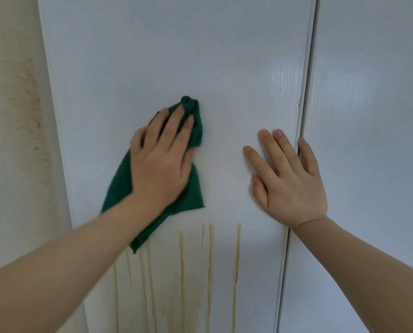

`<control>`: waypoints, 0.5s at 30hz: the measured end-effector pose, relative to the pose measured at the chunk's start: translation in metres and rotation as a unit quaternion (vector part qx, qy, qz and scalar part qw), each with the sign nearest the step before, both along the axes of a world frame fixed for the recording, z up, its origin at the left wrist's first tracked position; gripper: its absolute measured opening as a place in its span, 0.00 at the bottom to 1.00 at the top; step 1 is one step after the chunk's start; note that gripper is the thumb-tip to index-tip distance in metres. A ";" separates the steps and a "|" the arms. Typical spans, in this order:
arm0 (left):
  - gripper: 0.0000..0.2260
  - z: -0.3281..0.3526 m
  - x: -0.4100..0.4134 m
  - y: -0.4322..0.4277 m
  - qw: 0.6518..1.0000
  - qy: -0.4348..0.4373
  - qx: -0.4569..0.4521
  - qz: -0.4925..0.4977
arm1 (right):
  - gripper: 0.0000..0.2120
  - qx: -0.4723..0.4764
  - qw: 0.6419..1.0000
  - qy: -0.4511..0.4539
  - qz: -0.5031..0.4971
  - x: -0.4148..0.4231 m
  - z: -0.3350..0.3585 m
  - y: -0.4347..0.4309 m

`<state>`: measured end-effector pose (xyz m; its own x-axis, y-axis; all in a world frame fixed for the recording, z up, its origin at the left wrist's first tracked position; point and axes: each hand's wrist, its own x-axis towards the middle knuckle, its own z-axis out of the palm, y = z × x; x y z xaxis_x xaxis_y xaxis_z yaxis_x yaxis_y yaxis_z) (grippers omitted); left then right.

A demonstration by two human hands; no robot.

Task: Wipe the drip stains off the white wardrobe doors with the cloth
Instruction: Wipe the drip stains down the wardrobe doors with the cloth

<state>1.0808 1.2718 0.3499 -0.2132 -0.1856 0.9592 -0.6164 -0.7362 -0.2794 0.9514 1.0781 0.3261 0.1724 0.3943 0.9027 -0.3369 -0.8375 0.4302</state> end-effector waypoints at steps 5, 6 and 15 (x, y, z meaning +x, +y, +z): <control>0.19 -0.074 -0.022 -0.011 0.990 -0.054 0.130 -0.018 | 0.20 0.009 1.000 0.016 -0.004 -0.003 0.002 0.001; 0.19 -0.075 -0.020 -0.004 0.986 -0.060 0.153 -0.020 | 0.19 0.021 0.999 0.028 0.003 -0.004 0.002 0.002; 0.18 -0.031 -0.104 0.003 0.797 0.463 -0.029 -0.387 | 0.23 0.276 0.896 0.252 0.241 -0.061 -0.034 0.093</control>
<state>0.9770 1.2744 0.3187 0.5614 -0.2916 0.7745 -0.8147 -0.0303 0.5791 0.8907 1.1711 0.2918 0.5424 0.0503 0.8386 0.2415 -0.9654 -0.0983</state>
